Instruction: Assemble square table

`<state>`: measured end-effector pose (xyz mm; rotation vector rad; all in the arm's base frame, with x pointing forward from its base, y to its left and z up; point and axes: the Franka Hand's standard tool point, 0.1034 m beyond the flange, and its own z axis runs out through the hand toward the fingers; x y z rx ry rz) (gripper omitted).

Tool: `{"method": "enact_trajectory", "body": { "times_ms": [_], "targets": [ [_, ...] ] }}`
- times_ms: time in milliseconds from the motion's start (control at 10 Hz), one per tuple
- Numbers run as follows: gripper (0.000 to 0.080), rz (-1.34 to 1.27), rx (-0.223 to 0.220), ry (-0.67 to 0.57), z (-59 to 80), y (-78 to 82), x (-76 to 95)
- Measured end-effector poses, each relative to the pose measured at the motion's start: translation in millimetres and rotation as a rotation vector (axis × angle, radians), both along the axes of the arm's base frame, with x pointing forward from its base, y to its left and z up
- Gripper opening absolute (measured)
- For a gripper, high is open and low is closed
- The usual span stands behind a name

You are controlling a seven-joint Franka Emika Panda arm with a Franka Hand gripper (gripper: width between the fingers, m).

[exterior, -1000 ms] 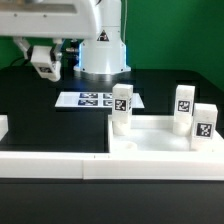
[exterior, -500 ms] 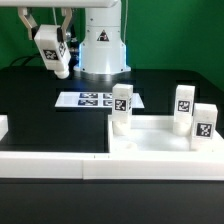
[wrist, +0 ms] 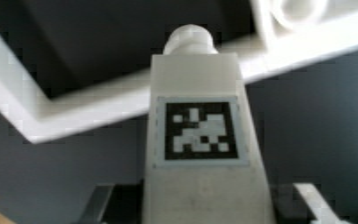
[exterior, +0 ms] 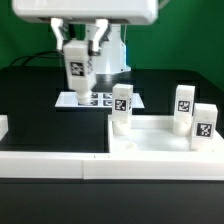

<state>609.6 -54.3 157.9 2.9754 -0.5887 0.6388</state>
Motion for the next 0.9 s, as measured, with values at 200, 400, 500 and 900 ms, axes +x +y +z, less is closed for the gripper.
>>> {"method": "enact_trajectory", "body": {
  "times_ms": [200, 400, 500, 900],
  "targets": [
    [0.0291, -0.007, -0.008, -0.062, -15.8, 44.2, 17.1],
    [0.0291, 0.002, -0.013, -0.059, -16.4, 44.0, 16.6],
    [0.0291, 0.002, -0.013, -0.058, -16.9, 44.2, 16.4],
    [0.0291, 0.025, -0.04, -0.041, -46.1, 60.9, 7.0]
  ]
}}
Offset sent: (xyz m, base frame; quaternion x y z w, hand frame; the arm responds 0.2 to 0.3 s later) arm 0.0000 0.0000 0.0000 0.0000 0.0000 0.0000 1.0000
